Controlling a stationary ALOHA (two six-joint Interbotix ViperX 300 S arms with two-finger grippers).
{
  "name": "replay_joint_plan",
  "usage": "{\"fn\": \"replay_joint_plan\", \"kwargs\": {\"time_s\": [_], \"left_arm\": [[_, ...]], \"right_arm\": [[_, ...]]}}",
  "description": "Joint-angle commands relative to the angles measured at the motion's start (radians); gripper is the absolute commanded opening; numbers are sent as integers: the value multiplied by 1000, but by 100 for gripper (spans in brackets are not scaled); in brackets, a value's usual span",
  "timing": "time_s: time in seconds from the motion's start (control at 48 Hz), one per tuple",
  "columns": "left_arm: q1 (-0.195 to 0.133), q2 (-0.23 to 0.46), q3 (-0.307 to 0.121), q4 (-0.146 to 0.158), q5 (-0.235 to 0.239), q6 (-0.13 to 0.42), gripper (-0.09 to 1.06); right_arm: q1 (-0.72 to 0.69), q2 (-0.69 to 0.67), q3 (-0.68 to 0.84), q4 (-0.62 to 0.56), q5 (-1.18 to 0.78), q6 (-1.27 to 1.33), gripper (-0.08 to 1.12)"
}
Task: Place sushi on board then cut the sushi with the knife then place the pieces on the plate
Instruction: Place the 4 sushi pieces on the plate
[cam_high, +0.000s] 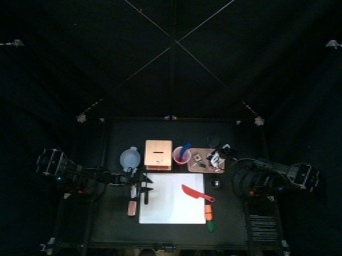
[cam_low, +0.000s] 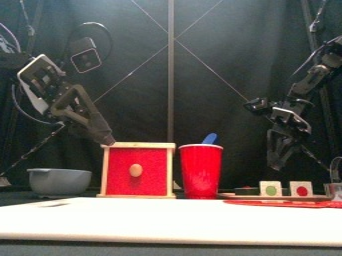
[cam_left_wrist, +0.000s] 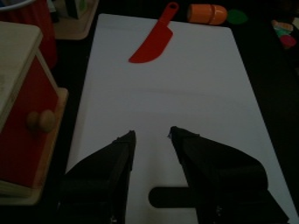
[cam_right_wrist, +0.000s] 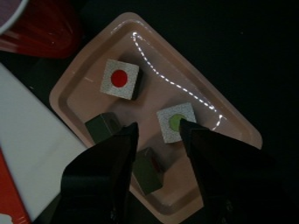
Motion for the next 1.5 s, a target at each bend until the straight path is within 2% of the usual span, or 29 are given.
{"fn": "replay_joint_plan", "kwargs": {"time_s": [0.021, 0.354, 0.583, 1.146, 1.5], "left_arm": [[3, -5, -14, -2, -5, 2, 78], [21, -5, -18, 2, -5, 5, 78], [21, -12, -20, 2, -6, 3, 78], [29, -43, -12, 5, -5, 5, 78], [21, -69, 3, 2, -5, 0, 78]], "right_arm": [[26, -21, -21, -2, -26, -2, 80], [216, -67, -81, 3, -67, -2, 80], [314, -52, -104, 2, -137, -2, 80], [334, -49, -75, -3, -149, -3, 80], [339, -37, -72, -25, -170, -3, 80]]}}
